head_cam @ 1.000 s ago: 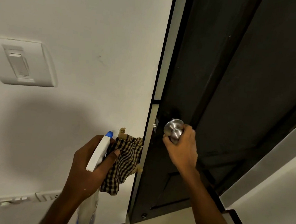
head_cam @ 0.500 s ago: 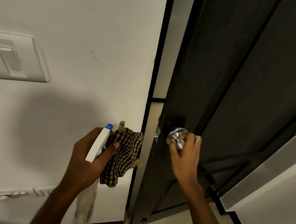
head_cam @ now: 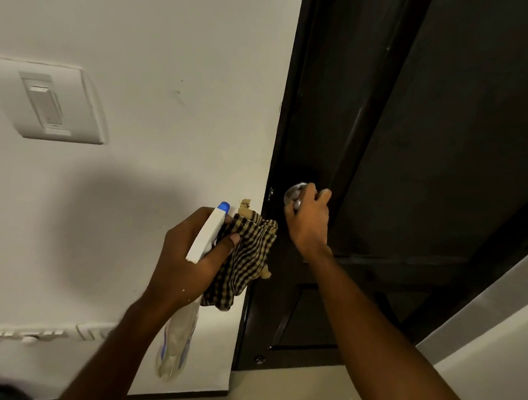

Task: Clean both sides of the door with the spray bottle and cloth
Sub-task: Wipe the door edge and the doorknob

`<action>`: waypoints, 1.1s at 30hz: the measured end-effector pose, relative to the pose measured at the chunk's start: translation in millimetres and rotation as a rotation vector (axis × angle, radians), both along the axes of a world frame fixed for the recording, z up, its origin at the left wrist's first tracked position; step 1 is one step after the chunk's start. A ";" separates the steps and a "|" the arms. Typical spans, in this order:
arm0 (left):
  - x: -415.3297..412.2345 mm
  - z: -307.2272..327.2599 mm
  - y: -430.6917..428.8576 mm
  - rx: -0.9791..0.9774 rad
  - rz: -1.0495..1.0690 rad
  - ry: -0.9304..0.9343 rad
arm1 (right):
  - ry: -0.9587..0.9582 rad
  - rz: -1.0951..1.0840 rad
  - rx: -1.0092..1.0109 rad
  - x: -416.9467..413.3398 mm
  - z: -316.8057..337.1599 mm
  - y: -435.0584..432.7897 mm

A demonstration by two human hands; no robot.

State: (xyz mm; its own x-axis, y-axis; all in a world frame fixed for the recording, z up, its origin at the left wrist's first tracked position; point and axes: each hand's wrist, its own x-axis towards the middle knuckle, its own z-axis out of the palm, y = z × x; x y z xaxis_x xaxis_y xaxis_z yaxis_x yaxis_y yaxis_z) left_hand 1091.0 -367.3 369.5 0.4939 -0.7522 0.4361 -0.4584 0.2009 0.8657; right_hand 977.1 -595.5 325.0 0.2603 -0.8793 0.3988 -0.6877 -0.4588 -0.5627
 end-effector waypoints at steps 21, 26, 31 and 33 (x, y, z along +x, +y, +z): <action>-19.6 3.8 7.6 0.004 0.026 0.051 | -0.152 -0.045 0.145 5.7 9.0 -9.1; -15.7 7.8 8.0 0.020 0.036 0.073 | -0.170 -0.063 0.112 9.5 8.3 -8.1; -9.5 3.0 10.8 0.033 -0.001 0.053 | -0.173 -0.072 0.127 9.7 8.7 -5.6; -8.7 0.4 12.2 0.039 -0.017 0.034 | -0.213 -0.075 0.167 8.5 7.3 -4.4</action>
State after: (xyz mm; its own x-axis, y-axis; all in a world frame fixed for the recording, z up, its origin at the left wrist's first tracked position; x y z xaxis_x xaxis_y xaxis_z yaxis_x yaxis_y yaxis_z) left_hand 1082.3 -355.1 369.9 0.4953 -0.7764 0.3898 -0.4254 0.1745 0.8880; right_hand 985.7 -599.9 332.3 0.1175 -0.9510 0.2859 -0.5741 -0.2999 -0.7619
